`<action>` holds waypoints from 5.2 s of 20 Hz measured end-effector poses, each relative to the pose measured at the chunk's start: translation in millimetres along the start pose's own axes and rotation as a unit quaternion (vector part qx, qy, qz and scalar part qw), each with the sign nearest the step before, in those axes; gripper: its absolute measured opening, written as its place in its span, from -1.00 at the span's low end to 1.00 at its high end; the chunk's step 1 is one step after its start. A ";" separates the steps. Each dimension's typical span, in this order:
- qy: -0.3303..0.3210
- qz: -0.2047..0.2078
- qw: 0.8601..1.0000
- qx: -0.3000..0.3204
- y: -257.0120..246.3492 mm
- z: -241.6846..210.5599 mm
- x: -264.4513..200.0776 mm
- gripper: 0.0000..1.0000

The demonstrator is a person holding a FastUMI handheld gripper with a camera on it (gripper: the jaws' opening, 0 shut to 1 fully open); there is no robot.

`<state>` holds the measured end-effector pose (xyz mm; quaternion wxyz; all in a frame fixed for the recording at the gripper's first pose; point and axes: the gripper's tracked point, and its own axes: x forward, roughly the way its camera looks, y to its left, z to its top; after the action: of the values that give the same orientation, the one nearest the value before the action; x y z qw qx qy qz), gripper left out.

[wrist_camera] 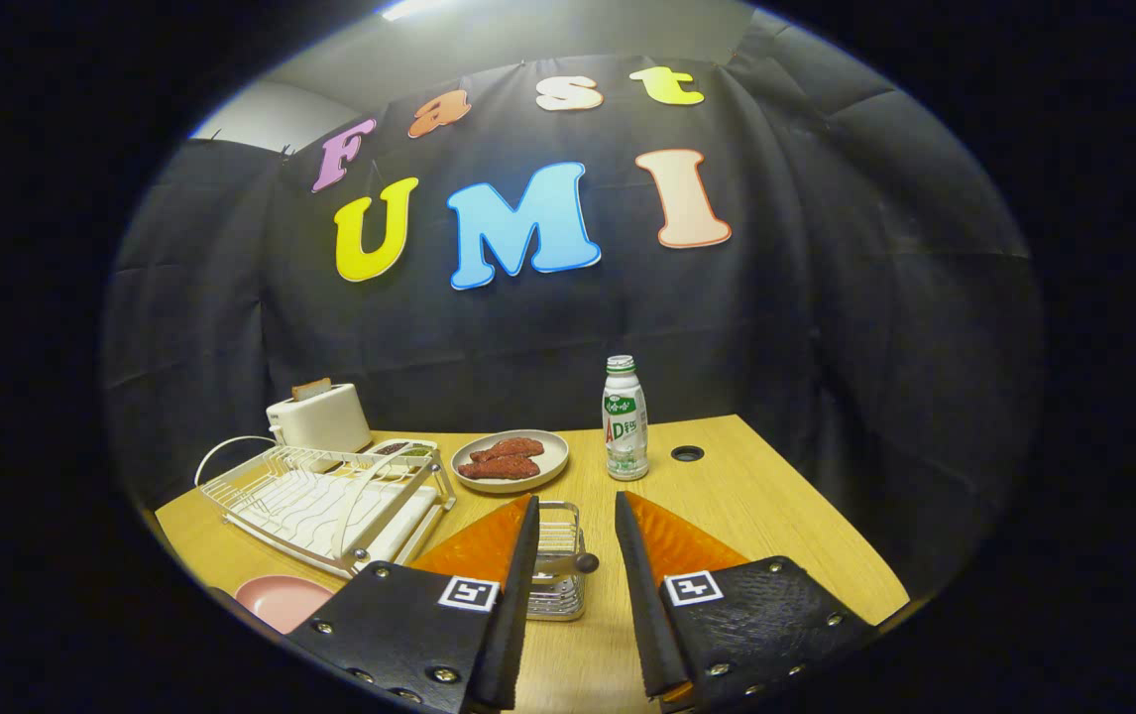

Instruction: Take the plate from the dish rack, then take the spoon from the basket and place it into the plate.

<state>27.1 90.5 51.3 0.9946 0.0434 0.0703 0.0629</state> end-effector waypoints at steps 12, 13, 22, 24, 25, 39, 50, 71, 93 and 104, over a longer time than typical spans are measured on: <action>0.023 0.028 0.999 0.018 23.4 -5.3 22.5 -0.78; 0.023 0.018 0.999 0.020 22.6 -3.7 24.2 -0.78; 0.040 0.002 0.999 -0.006 26.5 44.5 14.2 -0.90; 0.032 0.000 0.999 -0.013 27.6 61.8 6.6 -0.91; 0.027 0.000 1.000 -0.016 30.3 69.9 0.6 -0.91; -0.005 -0.008 0.998 -0.054 78.6 127.1 -79.7 -0.91; 0.051 0.009 0.998 -0.036 145.7 61.5 -117.4 -0.91; 0.160 0.130 0.977 -0.059 286.4 -27.0 -93.3 -0.91; 0.146 0.153 0.975 -0.062 259.9 5.7 -69.7 -0.70; -0.005 0.063 0.998 -0.032 154.8 136.6 -94.1 0.51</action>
<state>-63.9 220.6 213.5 0.9899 0.0165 0.0607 0.1273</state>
